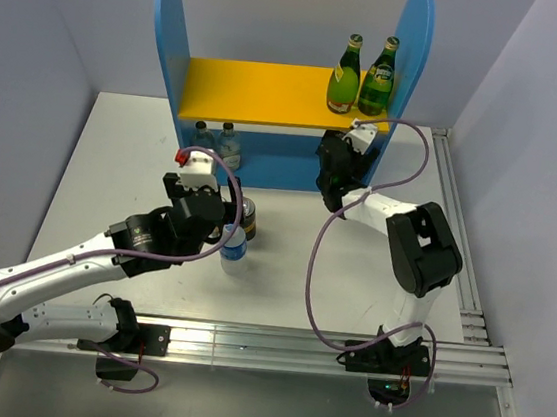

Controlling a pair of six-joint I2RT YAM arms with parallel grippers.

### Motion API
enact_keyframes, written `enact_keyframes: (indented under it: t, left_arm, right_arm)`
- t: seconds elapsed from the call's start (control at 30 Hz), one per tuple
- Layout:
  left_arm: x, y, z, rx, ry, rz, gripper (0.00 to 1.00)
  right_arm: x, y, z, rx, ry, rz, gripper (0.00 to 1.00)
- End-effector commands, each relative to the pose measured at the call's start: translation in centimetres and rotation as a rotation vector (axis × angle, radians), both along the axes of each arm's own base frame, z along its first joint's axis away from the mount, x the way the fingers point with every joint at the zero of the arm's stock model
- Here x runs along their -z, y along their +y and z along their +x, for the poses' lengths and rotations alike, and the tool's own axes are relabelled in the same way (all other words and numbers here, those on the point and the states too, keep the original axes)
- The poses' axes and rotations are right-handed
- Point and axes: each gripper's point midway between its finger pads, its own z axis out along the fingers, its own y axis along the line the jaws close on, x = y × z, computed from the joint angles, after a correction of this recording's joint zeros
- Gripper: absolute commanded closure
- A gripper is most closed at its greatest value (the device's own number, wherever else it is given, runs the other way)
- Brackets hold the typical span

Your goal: Place and organize the beverage onto the shelf

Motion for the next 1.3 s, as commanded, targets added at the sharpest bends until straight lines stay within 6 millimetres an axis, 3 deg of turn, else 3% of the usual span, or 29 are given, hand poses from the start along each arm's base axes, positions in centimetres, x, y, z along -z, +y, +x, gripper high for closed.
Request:
enact_keyframes:
  t: [0.0, 0.1, 0.27, 0.33, 0.37, 0.5, 0.57, 0.63, 0.67, 0.87, 0.93, 1.03, 1.27]
  left_arm:
    - [-1.2, 0.2, -0.1, -0.007, -0.033, -0.027, 0.01]
    - [-1.2, 0.3, -0.2, -0.009, -0.036, -0.030, 0.01]
    - [-1.5, 0.4, -0.4, -0.009, -0.043, -0.038, 0.01]
    - [-1.5, 0.5, -0.4, -0.012, -0.043, -0.038, 0.01]
    - [-1.6, 0.5, -0.5, -0.010, -0.044, -0.040, 0.01]
    - [-1.7, 0.6, -0.5, -0.014, -0.044, -0.040, 0.01]
    - [-1.7, 0.6, -0.5, -0.016, -0.045, -0.043, 0.01]
    - [-1.8, 0.7, -0.5, -0.017, -0.048, -0.045, 0.01]
    - [-1.8, 0.8, -0.5, -0.021, -0.049, -0.044, 0.01]
    - [-1.9, 1.0, -0.5, -0.028, -0.050, -0.047, 0.01]
    - [-1.9, 1.0, -0.6, -0.025, -0.051, -0.050, 0.01]
    - [-2.0, 1.1, -0.7, -0.024, -0.052, -0.055, 0.01]
    - [-2.1, 1.2, -0.8, -0.023, -0.053, -0.061, 0.01]
  right_arm:
    - [-6.0, -1.1, -0.9, 0.047, -0.156, 0.095, 0.00]
    - [-5.6, -1.5, -2.5, 0.043, -0.137, 0.096, 0.00]
    - [-6.3, -0.2, -6.1, -0.013, -0.125, 0.125, 0.00]
    - [-5.4, 0.1, -8.1, -0.015, -0.102, 0.104, 0.00]
    - [-6.0, 1.5, -9.6, -0.046, -0.111, 0.101, 0.00]
    - [-4.4, 4.3, -14.2, -0.121, -0.055, 0.105, 0.00]
    - [-4.6, 6.1, -16.3, -0.190, -0.051, 0.146, 0.00]
    - [-4.4, 10.1, -19.2, -0.332, -0.035, 0.150, 0.00]
    - [-4.4, 13.5, -21.4, -0.454, -0.020, 0.151, 0.00]
    - [-3.1, 21.3, -28.5, -0.679, 0.029, 0.099, 0.00]
    - [-2.8, 22.8, -30.0, -0.724, 0.039, 0.126, 0.00]
    - [-2.0, 24.4, -30.7, -0.761, 0.052, 0.126, 0.00]
    - [-1.1, 27.3, -30.8, -0.780, 0.063, 0.090, 0.00]
